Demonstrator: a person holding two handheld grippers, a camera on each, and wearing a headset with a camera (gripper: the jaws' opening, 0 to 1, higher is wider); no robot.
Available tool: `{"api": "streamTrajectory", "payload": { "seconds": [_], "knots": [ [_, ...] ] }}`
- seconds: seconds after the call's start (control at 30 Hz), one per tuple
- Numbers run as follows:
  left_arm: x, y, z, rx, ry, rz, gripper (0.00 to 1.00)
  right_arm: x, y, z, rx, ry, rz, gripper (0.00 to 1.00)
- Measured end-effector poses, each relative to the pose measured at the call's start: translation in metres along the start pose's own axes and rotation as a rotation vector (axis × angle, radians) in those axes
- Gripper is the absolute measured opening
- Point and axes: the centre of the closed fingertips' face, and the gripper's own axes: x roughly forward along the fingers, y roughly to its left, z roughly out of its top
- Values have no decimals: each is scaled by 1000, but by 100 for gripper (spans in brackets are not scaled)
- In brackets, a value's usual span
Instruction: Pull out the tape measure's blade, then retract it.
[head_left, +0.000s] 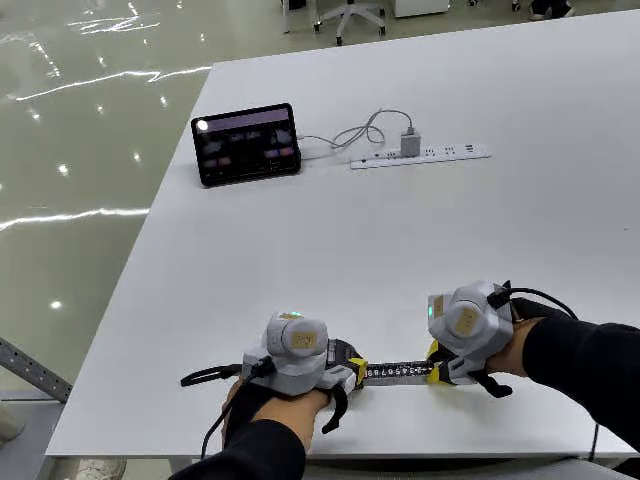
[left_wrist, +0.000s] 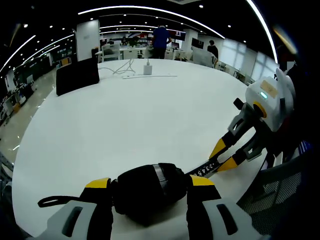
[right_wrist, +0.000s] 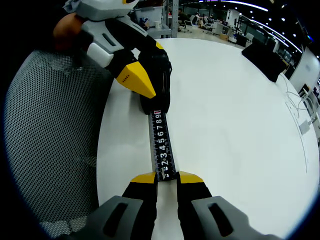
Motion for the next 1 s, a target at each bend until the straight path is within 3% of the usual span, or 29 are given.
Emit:
{"api": "streamTrajectory", "payload": {
  "seconds": [1.0],
  "knots": [
    [1,0,-1,13,-1,-2,55,4,4,8,-8,-4,2,10]
  ]
}}
